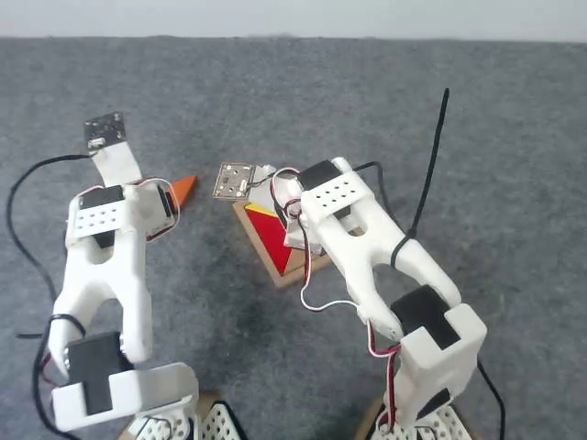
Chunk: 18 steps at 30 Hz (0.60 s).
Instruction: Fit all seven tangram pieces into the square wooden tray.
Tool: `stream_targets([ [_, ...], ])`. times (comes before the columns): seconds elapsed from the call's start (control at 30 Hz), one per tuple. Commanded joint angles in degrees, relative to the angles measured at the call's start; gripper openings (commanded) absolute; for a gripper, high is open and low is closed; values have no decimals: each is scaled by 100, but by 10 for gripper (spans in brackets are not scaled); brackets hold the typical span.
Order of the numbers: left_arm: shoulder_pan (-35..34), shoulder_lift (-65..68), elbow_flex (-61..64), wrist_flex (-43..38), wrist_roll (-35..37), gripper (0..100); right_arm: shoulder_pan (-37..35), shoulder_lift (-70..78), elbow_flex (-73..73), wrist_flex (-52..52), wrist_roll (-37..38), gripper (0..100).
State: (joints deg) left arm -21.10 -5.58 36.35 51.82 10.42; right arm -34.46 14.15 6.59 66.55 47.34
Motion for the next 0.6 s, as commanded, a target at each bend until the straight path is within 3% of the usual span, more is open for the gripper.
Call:
stream_targets([
  [0.0,18,-325,-48,-141,-18,121,-48,-75,-44,171,62,318],
  [0.27,18,-316,-48,-141,-18,121,295,-277,-308,145,9,314],
  [0.5,9,-325,-48,-141,-18,121,338,-224,-193,-699,-1055,52],
  [0.57,9,-325,-48,-141,-18,121,277,-75,26,-980,-1073,24],
])
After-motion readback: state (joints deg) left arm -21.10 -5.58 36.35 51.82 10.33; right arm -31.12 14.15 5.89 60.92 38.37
